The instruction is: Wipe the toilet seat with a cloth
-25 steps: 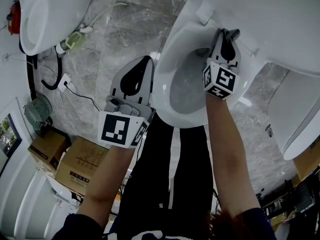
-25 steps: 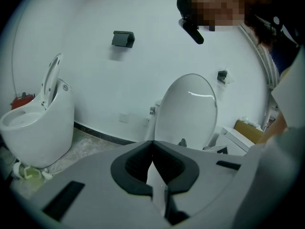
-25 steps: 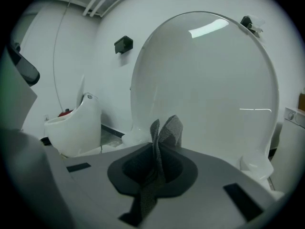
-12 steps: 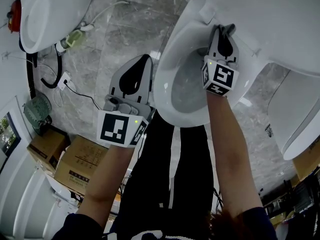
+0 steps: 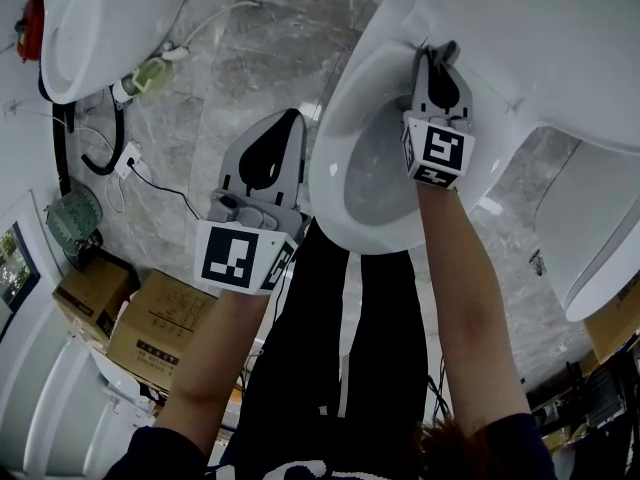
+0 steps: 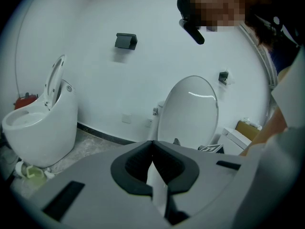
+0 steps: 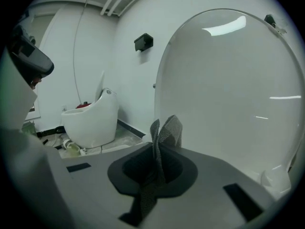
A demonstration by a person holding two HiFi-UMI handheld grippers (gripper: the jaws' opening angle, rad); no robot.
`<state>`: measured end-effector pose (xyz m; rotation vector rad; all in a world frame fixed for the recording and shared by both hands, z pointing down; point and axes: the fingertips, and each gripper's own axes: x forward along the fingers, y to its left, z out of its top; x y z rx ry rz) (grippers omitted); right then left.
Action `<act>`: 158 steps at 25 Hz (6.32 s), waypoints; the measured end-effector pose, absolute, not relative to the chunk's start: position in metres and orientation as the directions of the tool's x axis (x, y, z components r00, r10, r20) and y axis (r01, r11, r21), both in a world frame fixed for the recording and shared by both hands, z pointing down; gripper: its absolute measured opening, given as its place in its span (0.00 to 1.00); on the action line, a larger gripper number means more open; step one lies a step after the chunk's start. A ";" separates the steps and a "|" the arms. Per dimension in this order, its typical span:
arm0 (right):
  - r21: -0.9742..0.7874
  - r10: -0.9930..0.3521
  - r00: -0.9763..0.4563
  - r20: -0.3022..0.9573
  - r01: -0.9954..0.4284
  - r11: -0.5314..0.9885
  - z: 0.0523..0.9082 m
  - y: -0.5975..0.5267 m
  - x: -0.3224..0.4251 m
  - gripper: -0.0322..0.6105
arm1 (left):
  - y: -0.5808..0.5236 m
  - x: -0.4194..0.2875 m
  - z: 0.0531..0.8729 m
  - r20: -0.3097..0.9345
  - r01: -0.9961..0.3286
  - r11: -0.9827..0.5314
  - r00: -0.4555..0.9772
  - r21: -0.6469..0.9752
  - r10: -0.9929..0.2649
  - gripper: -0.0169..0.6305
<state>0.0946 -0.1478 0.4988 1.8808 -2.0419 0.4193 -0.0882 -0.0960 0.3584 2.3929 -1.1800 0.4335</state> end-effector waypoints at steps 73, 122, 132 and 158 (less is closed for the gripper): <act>-0.095 -0.615 -0.637 0.465 -0.726 0.681 0.511 -0.029 -0.079 0.08 | -0.081 -0.122 0.361 0.457 -0.845 -0.494 0.528 0.204 -0.716 0.04; -0.114 -0.079 -0.886 0.457 -0.147 0.983 0.510 0.109 -0.146 0.09 | -0.068 -0.130 0.363 0.461 -0.845 -0.496 0.528 0.200 -0.713 0.04; -0.104 -0.014 -0.887 0.462 -0.070 0.992 0.509 0.130 -0.148 0.09 | -0.064 -0.130 0.361 0.459 -0.841 -0.502 0.534 0.202 -0.710 0.04; -0.106 0.266 -0.819 0.508 0.247 0.963 0.511 0.204 -0.137 0.09 | -0.049 -0.135 0.360 0.457 -0.834 -0.513 0.544 0.204 -0.704 0.04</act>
